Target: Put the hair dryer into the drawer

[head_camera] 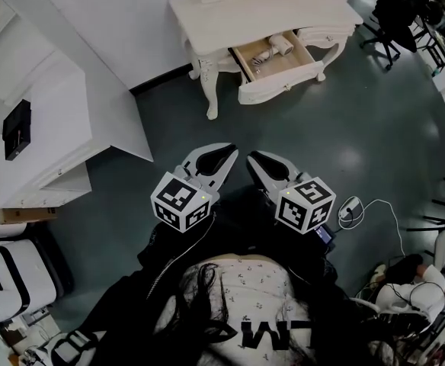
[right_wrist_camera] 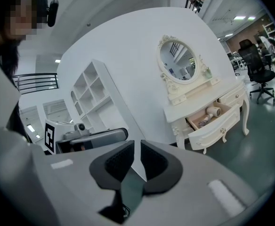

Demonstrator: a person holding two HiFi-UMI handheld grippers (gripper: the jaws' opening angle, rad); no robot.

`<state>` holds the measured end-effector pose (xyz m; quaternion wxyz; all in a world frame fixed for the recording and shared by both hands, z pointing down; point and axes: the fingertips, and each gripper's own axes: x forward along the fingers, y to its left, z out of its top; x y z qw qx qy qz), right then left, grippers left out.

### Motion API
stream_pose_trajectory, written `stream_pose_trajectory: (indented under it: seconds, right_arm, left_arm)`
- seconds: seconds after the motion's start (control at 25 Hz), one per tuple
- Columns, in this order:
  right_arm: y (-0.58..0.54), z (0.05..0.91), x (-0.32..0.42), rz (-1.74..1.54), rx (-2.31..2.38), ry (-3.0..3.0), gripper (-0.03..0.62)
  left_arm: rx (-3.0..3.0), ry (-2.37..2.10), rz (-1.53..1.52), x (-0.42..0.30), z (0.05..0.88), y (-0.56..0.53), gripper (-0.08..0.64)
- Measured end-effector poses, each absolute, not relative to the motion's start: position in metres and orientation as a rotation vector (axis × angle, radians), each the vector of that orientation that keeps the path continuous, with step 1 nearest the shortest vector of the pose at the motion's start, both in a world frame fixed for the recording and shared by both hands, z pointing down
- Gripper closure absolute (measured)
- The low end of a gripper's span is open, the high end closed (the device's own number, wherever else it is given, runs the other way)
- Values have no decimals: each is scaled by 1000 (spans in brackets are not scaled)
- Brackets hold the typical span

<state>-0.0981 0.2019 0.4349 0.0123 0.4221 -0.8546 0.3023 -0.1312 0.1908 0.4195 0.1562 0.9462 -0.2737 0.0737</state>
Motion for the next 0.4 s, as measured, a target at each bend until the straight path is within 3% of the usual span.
stream_pose_trajectory:
  seconds: [0.4]
  right_arm:
    - [216, 442, -99, 952, 1329, -2651, 540]
  left_arm:
    - [2715, -751, 224, -128, 428, 205, 558]
